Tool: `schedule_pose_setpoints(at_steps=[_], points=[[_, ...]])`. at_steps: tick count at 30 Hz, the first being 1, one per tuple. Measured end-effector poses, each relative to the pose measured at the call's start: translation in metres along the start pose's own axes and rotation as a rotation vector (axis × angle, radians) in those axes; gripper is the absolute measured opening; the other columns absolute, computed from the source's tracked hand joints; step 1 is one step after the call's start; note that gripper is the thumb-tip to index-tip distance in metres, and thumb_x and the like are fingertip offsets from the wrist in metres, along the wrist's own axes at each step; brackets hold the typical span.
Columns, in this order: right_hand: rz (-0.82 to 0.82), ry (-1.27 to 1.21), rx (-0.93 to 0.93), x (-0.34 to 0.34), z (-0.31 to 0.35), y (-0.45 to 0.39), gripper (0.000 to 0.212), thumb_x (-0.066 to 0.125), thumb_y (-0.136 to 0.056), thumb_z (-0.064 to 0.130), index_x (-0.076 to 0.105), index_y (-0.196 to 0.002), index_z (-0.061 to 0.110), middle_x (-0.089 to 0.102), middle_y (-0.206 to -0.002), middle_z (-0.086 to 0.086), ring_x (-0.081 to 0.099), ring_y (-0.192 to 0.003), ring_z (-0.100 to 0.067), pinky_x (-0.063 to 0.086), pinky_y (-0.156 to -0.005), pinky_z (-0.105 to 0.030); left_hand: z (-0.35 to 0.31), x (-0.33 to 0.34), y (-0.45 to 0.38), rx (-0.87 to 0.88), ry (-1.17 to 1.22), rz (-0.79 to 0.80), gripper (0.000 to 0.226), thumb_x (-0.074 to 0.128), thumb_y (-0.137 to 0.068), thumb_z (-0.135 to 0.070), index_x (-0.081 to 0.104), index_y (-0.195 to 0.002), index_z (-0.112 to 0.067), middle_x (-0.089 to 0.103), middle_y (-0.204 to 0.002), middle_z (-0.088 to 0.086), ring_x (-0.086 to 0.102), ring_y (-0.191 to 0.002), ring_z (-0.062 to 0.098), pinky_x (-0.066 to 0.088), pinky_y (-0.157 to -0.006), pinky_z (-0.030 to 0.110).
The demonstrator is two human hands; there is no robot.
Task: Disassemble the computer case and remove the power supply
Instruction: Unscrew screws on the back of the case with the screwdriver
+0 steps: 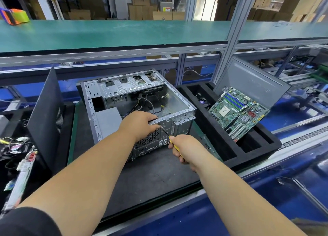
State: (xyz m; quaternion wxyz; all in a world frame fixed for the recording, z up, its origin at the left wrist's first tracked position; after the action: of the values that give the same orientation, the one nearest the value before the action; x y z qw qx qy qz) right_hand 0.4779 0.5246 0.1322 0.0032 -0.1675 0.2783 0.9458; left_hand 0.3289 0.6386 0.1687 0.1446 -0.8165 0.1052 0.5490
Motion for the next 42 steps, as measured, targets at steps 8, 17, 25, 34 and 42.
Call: schedule_pose_setpoints(at_steps=[8,17,25,34,42], points=[[-0.474,0.866,-0.459,-0.011,0.039,0.023,0.020,0.044,-0.101,0.038,0.051,-0.105,0.020,0.061,-0.093,0.000,0.060,-0.085,-0.026,0.033,-0.060,-0.032,-0.003,-0.002,0.001,0.022,-0.011,0.002,0.018,0.059,-0.086,-0.054,0.066,-0.099,-0.044,0.066,-0.081,-0.015,0.057,-0.077,0.009,0.045,-0.058,0.023],[0.165,-0.371,0.171,0.024,-0.019,-0.003,0.044,0.041,-0.104,0.040,0.063,-0.078,0.011,0.050,-0.050,0.002,0.031,-0.041,-0.011,0.026,-0.046,-0.022,-0.007,-0.005,0.005,0.022,-0.022,-0.006,0.019,0.058,-0.086,-0.053,0.064,-0.100,-0.043,0.066,-0.084,-0.015,0.060,-0.084,0.012,0.038,-0.056,0.023],[0.092,-0.334,0.161,0.016,-0.024,-0.002,0.034,0.051,-0.100,0.039,0.064,-0.080,0.016,0.047,-0.051,0.006,0.039,-0.040,-0.008,0.031,-0.040,-0.017,-0.012,-0.003,0.020,0.045,-0.031,0.032,0.070,0.062,-0.086,-0.041,0.032,-0.149,-0.032,0.046,-0.144,-0.007,0.039,-0.134,0.016,0.037,-0.100,0.028],[0.130,-0.470,0.158,0.016,-0.027,-0.009,0.038,0.042,-0.104,0.030,0.066,-0.082,0.009,0.051,-0.052,0.000,0.037,-0.037,-0.009,0.030,-0.038,-0.018,-0.022,0.013,0.065,-0.397,0.749,-0.092,0.016,0.057,-0.092,-0.027,0.069,-0.082,-0.025,0.072,-0.082,-0.009,0.067,-0.076,0.009,0.053,-0.075,0.031],[0.129,-0.372,0.039,0.014,-0.018,-0.012,0.012,0.063,-0.094,0.023,0.059,-0.086,0.016,0.049,-0.058,0.000,0.043,-0.039,-0.008,0.033,-0.043,-0.018,-0.023,0.071,0.068,-0.949,1.607,-0.026,0.020,0.056,-0.096,-0.029,0.066,-0.092,-0.012,0.073,-0.086,0.003,0.066,-0.079,0.010,0.049,-0.070,0.022]])
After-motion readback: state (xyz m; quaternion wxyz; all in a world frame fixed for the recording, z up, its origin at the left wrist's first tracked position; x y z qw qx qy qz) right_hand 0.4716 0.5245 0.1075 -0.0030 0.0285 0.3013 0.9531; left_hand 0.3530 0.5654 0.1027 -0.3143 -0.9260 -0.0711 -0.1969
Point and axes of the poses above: each hand's wrist, its own y-axis away from the middle knuckle, its own x-axis out of the palm, z = x × y, the point moved 10 cm from there along -y, towards the middle knuckle
